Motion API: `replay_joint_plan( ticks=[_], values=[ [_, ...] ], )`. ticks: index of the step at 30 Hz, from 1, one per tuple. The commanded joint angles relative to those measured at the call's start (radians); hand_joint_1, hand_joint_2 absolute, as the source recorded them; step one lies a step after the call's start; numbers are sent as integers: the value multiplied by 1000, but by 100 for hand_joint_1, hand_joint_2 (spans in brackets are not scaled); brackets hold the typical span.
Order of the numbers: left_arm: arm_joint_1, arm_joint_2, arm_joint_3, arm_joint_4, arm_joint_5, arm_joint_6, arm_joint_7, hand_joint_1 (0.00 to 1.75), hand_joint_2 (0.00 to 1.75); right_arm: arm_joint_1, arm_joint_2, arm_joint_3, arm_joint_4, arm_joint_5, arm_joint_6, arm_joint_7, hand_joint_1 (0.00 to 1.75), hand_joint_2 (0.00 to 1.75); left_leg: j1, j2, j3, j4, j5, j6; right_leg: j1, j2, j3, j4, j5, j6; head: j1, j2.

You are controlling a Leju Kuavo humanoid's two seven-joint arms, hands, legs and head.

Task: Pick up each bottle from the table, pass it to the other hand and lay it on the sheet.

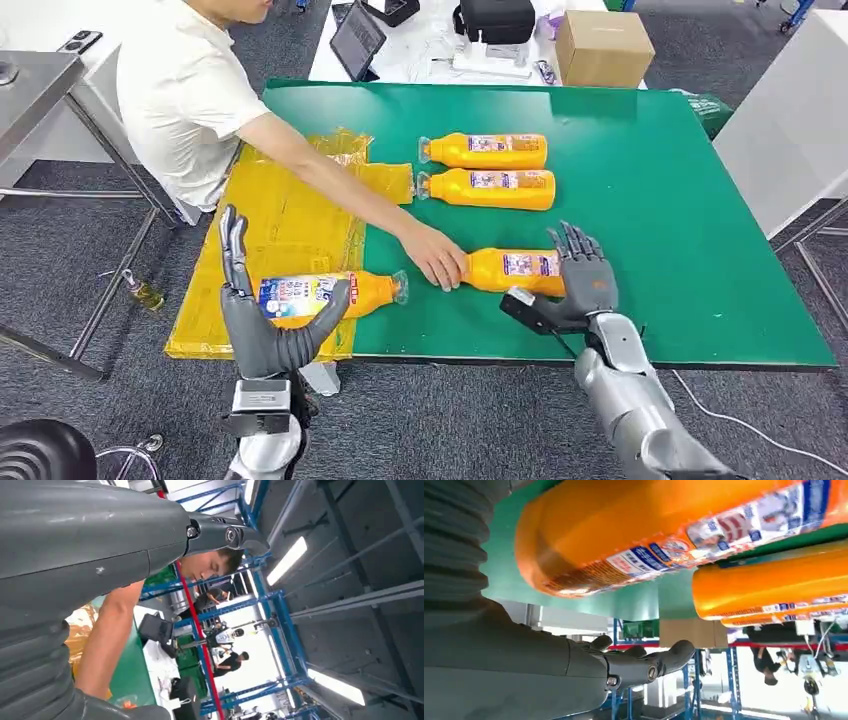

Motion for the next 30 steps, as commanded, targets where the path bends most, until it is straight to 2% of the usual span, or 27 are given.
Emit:
replay_joint_plan(
  ticks=[1,5,6,8,12,15,19,24,26,28,30],
  values=[
    [-18,16,-42,23,3,-1,4,0,175,-124,-46,128,197,23,262,64,0,175,0,3,4,0,-2,2,0,2,3,0,-1,-3,0,0],
    [-26,29,-58,48,12,-1,4,0,175,-163,-78,187,197,55,399,99,0,175,-1,3,6,0,-2,2,0,1,5,0,-2,-4,0,0],
    [-27,32,-64,59,18,-1,4,0,175,-184,-86,203,202,68,435,101,145,175,-1,1,3,0,-1,1,0,0,3,-1,-1,-2,0,0],
    [-29,37,-68,68,14,-1,4,0,175,-197,-94,222,200,71,481,104,171,175,0,2,6,-1,-1,2,1,0,5,-2,-1,-3,0,0],
    [-30,51,-86,84,14,-1,4,0,175,-215,-129,275,167,58,583,70,175,175,-1,1,6,-1,0,3,0,-1,6,-2,0,-3,0,0],
    [-32,54,-91,90,22,-1,4,0,175,-216,-134,274,157,36,590,49,175,175,-1,-1,5,-1,0,3,0,-2,5,-2,0,-2,0,0],
    [-44,60,-108,106,43,-1,4,0,175,-164,-155,261,99,-144,661,-42,175,175,-1,-1,5,-1,0,3,0,-2,6,-2,0,-1,0,0],
    [-51,63,-124,117,65,-1,4,0,175,-125,-155,272,52,-259,673,-75,175,175,0,-1,6,-1,0,3,1,-2,6,-2,0,-1,0,0],
    [-68,81,-165,149,161,-1,17,0,175,-76,-150,279,-25,-380,662,-82,175,175,0,1,6,-1,0,3,1,0,6,-3,1,-1,0,0],
    [-58,71,-157,158,332,-107,104,0,175,-3,-140,255,-128,-492,609,-96,175,175,0,-1,6,-2,1,3,1,-2,6,-3,1,-1,0,0],
    [-50,61,-155,171,418,-160,138,0,175,48,-135,250,-207,-560,590,-80,175,175,0,0,6,-2,1,2,1,-1,6,-3,1,-1,0,0]
  ],
)
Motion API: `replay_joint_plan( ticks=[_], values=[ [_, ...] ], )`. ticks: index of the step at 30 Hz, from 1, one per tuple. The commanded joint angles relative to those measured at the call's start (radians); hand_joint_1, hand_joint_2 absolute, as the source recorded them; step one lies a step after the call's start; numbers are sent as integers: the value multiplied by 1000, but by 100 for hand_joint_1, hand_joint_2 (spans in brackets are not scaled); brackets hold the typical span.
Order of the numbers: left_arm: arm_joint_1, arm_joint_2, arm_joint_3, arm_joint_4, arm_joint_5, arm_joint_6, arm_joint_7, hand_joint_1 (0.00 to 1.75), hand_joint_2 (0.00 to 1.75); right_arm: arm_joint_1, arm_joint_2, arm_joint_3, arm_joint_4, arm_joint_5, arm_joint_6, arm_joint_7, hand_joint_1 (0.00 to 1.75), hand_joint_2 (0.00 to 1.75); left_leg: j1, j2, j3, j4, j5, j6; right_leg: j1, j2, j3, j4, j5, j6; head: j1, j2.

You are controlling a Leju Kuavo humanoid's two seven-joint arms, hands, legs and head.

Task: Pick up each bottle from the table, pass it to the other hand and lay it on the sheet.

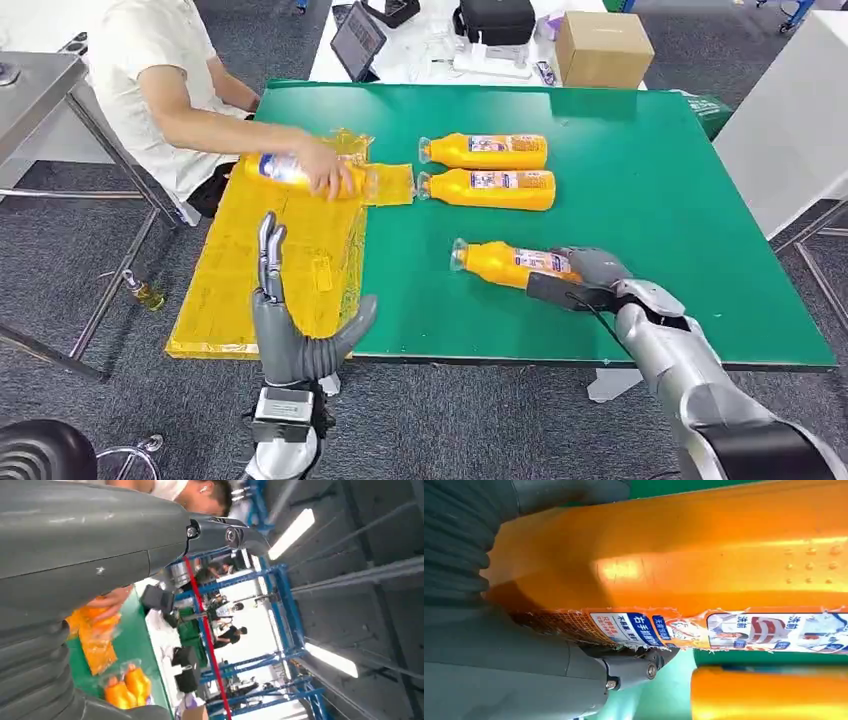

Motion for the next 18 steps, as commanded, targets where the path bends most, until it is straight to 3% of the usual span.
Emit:
replay_joint_plan(
  ticks=[1,8,18],
  values=[
    [-23,25,-45,121,374,-208,168,0,175,222,28,8,-307,-287,-83,-22,175,175,1,0,5,-3,0,1,1,-1,6,-3,0,-3,0,0],
    [-2,50,-54,146,605,-333,232,0,175,333,127,19,-512,-446,-155,-68,175,175,0,5,5,-3,-2,1,1,3,4,-2,-1,-4,1,0],
    [-25,96,-115,138,636,-440,252,0,175,332,205,126,-527,-543,-95,-119,175,175,0,5,2,-2,-2,1,1,3,0,-1,-1,-4,0,0]
  ],
)
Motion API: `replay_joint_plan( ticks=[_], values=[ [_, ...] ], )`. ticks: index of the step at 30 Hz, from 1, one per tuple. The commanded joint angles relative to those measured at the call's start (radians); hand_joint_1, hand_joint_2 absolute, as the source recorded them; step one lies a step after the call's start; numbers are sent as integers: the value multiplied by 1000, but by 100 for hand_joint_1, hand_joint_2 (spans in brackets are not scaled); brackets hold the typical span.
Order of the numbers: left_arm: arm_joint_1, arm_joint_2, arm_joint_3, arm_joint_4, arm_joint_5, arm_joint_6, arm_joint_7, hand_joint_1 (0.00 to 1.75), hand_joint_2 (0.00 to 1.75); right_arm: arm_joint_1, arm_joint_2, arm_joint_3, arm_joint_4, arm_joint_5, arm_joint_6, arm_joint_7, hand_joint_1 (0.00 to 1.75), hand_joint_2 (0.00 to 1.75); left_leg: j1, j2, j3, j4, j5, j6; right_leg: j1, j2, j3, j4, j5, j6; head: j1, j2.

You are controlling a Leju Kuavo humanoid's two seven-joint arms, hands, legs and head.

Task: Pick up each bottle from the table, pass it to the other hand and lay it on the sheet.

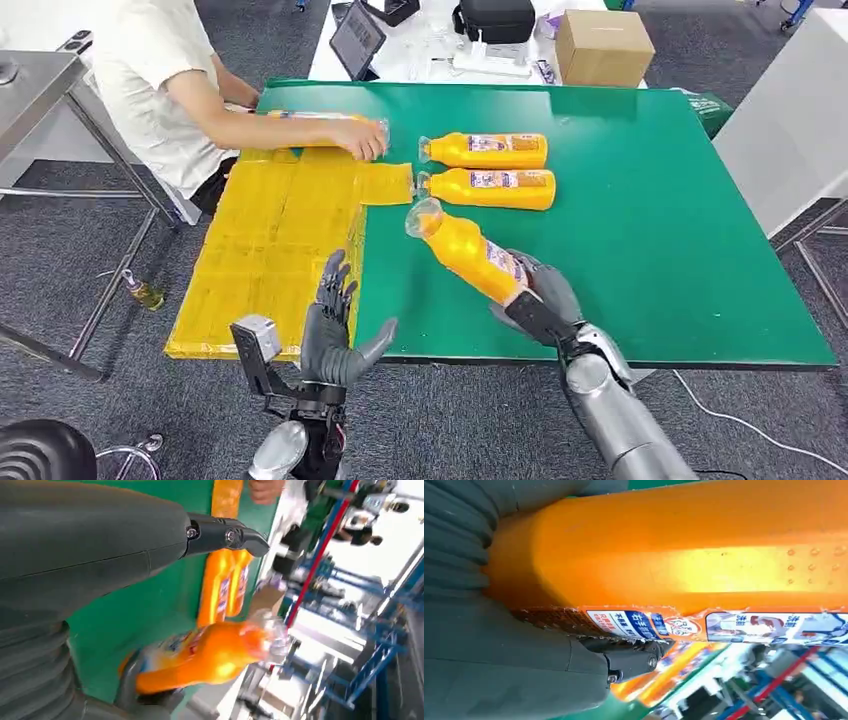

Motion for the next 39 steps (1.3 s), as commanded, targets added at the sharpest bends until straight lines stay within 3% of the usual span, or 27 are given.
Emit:
replay_joint_plan(
  ticks=[1,9,14,19,21,27,28,30,31,32,37,38,39],
  values=[
    [-48,68,-71,55,-24,-52,-9,0,175,-30,76,142,-4,-41,84,-32,173,175,0,4,4,-1,-1,1,1,3,3,-1,0,-3,0,0],
    [-77,49,-73,63,-27,-74,-11,0,175,-71,107,265,103,-39,117,-73,171,175,0,3,4,-1,-1,1,1,2,3,-1,0,-3,0,0],
    [-101,29,-60,96,19,-78,12,0,175,-53,111,340,39,-31,96,-162,175,175,0,3,4,-1,-1,1,1,2,3,-1,0,-3,0,0],
    [-128,16,-63,116,53,-74,15,0,175,-34,96,409,-51,-46,80,-162,166,175,0,2,4,0,-1,1,1,1,3,0,-1,-3,0,0],
    [-136,17,-69,119,75,-78,20,0,175,-42,80,467,-84,-62,27,-162,171,175,0,2,5,0,-2,2,1,1,4,-1,-1,-4,0,0],
    [-144,15,-73,120,105,-95,15,0,175,-52,99,493,-51,-97,40,-162,171,175,0,2,5,-1,-2,2,1,1,4,-1,-1,-3,0,0],
    [-143,18,-74,117,116,-111,15,0,175,-53,102,491,-39,-110,53,-162,164,175,0,1,2,0,-1,1,0,0,2,0,-1,-2,0,0],
    [-139,24,-79,103,129,-144,2,51,175,-57,104,493,-26,-124,65,-162,143,175,0,2,3,-1,-1,1,1,0,3,-1,-1,-3,0,0],
    [-135,27,-79,95,131,-150,-2,147,175,-59,106,493,-20,-127,69,-162,65,175,0,1,2,0,-1,1,0,0,1,0,-1,-2,0,0],
    [-126,31,-78,75,138,-181,-21,166,175,-63,113,489,7,-136,83,-162,2,175,0,2,4,-1,-1,1,1,1,3,-1,-1,-3,0,0],
    [-103,39,-74,31,163,-259,-36,175,175,-59,116,483,34,-130,98,-162,0,175,0,3,5,-1,-2,1,1,1,4,-1,-1,-3,0,0],
    [-95,42,-70,17,168,-293,-47,175,175,-57,122,472,45,-130,96,-162,0,0,0,2,3,-1,-1,1,1,0,2,-1,-1,-2,0,0],
    [-92,42,-68,15,170,-301,-47,175,175,-55,122,469,47,-130,94,-162,0,0,0,4,8,-1,-3,2,2,2,6,-2,-2,-5,0,0]
  ],
)
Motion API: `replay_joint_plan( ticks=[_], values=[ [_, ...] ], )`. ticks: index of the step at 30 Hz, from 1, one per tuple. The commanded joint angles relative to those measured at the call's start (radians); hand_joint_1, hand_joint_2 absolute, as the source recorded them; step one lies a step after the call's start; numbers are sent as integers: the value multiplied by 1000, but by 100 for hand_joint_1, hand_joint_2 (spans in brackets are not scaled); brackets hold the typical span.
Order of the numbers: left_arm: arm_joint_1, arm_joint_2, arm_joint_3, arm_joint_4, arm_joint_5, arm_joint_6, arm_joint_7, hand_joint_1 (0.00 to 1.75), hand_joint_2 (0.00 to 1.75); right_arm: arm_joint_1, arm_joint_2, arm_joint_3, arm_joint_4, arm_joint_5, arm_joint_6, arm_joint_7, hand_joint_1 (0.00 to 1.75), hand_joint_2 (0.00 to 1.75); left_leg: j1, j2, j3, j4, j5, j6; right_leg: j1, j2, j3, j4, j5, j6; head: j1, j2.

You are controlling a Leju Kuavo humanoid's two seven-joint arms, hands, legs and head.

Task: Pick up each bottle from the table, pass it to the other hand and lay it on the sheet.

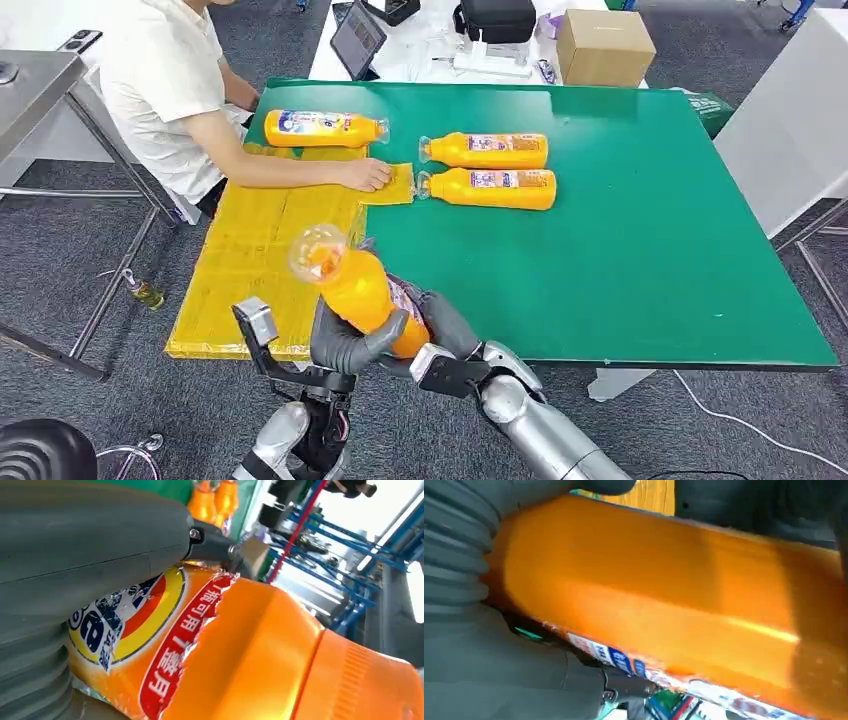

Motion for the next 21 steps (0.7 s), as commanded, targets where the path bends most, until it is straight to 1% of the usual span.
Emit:
replay_joint_plan(
  ticks=[1,2,5,6,7,9,10,11,12,13,15,16,17,18,19,21],
  values=[
    [-8,30,-32,-33,27,-116,-17,175,175,-34,12,55,103,6,17,-1,0,0,0,4,7,-1,-3,2,1,2,6,-1,-1,-4,0,0],
    [-3,35,-32,-40,34,-142,-15,175,175,-28,12,48,102,7,9,-1,0,0,0,2,4,-1,-1,1,1,1,3,-1,-1,-2,0,0],
    [7,39,-26,-40,25,-167,-23,175,175,-4,12,24,81,-4,2,-1,0,0,0,1,4,-1,-1,1,1,0,3,-1,-1,-2,0,0],
    [8,40,-25,-39,24,-168,-23,175,175,-1,10,23,78,-5,1,-1,0,0,0,2,6,-1,-2,2,1,0,6,-2,-2,-4,0,0],
    [8,40,-25,-39,24,-168,-23,175,175,-1,10,23,78,-5,1,-1,0,0,0,1,3,-1,-1,1,0,-1,3,-1,-1,-2,0,0],
    [15,38,-9,-32,21,-184,-21,175,175,26,14,-8,56,0,-32,-1,0,0,0,2,6,-1,-2,2,1,0,5,-1,-2,-4,0,0],
    [15,40,-7,-32,20,-185,-20,175,175,30,13,-8,53,1,-35,-1,0,0,0,0,4,-1,-1,1,1,-1,4,-1,-1,-3,0,0],
    [20,37,7,-32,19,-183,-20,175,175,45,16,-22,40,18,-77,-1,0,0,0,1,5,-1,-2,2,1,-1,4,-1,-2,-3,-1,0],
    [20,37,7,-32,19,-183,-20,175,175,45,16,-22,40,18,-77,-1,0,0,0,1,6,-1,-2,2,1,-1,6,-1,-2,-4,0,0],
    [19,40,11,-33,21,-184,-19,175,175,49,15,-22,37,19,-80,-1,0,0,0,0,3,-1,-1,1,1,-1,3,-1,-1,-2,-1,0],
    [19,40,11,-33,21,-184,-19,175,175,49,15,-22,37,19,-80,-1,0,0,0,2,7,-1,-3,2,1,-1,6,-1,-2,-4,0,0],
    [19,40,11,-33,21,-184,-19,175,175,49,15,-22,37,19,-80,-1,0,0,0,1,4,0,-1,1,1,-1,3,-1,-1,-3,-1,0],
    [27,28,37,-35,-17,-80,-10,161,175,80,18,-44,-5,32,-144,-1,0,0,0,1,5,-1,-2,2,1,-1,5,-1,-2,-3,0,0],
    [22,30,43,-25,-84,34,-9,157,175,106,14,-49,-42,61,-208,-1,0,0,1,0,2,0,-1,1,1,-1,2,-1,-1,-2,0,0],
    [7,32,56,7,-178,181,-7,175,175,132,4,-41,-95,73,-294,-1,0,0,0,0,3,0,-1,1,1,-2,3,-1,-1,-3,-1,0],
    [-38,21,95,99,-220,309,-30,175,175,163,-13,-2,-183,68,-451,-1,0,0,1,-1,6,-1,-2,2,2,-4,6,-2,-2,-4,0,0]
  ],
)
